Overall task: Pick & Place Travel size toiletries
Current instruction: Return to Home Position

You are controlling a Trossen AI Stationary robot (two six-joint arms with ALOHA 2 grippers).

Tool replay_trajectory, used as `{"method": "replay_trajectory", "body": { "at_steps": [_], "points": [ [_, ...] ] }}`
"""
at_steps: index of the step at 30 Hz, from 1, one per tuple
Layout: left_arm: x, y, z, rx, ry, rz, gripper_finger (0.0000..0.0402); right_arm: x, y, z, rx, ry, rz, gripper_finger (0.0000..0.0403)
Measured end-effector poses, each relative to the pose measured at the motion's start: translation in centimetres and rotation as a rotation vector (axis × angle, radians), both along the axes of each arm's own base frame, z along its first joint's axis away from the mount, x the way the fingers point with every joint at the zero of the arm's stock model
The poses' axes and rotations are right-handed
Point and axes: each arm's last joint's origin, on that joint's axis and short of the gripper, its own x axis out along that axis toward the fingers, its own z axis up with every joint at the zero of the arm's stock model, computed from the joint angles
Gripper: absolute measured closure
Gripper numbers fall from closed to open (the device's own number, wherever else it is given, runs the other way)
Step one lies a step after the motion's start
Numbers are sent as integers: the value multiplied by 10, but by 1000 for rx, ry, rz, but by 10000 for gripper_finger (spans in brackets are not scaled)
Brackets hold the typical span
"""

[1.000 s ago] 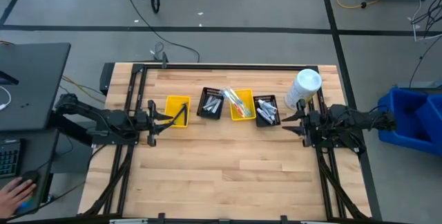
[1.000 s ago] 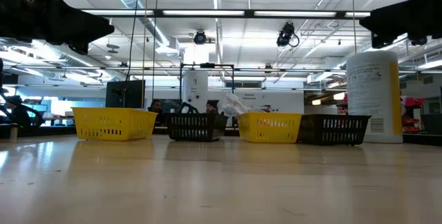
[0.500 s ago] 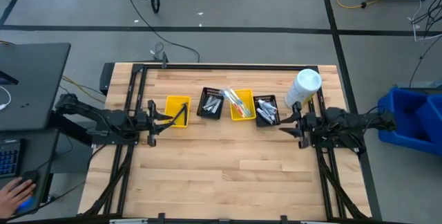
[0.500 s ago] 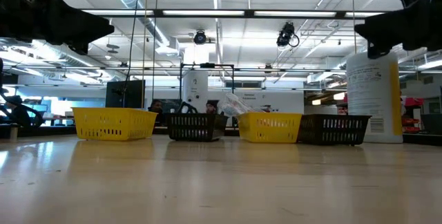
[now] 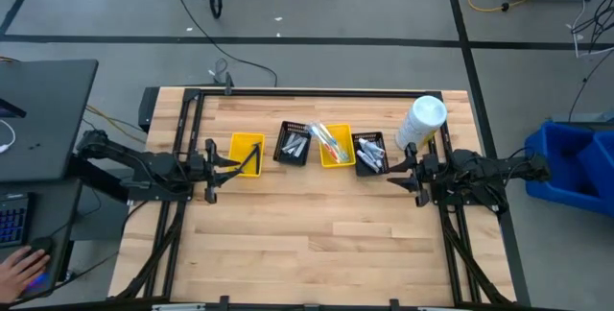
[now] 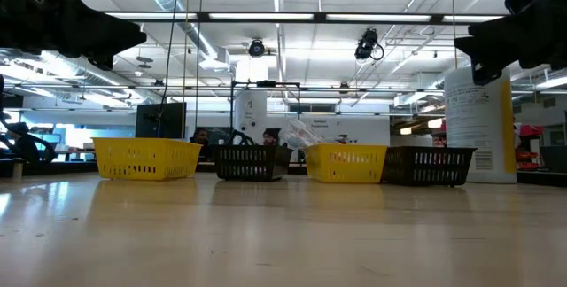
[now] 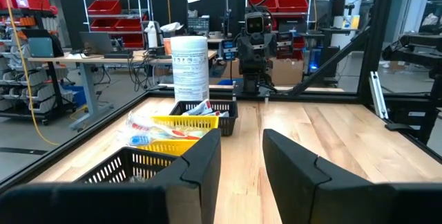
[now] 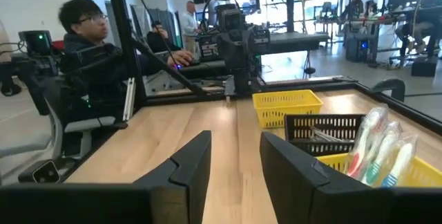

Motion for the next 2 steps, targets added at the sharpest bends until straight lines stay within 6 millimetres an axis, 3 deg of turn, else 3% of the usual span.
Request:
{"method": "replay_trajectory", "body": {
  "at_steps": [2],
  "points": [
    [0, 0, 0, 0, 0, 0, 283, 0, 0, 0, 0, 0, 0, 273]
  ]
}}
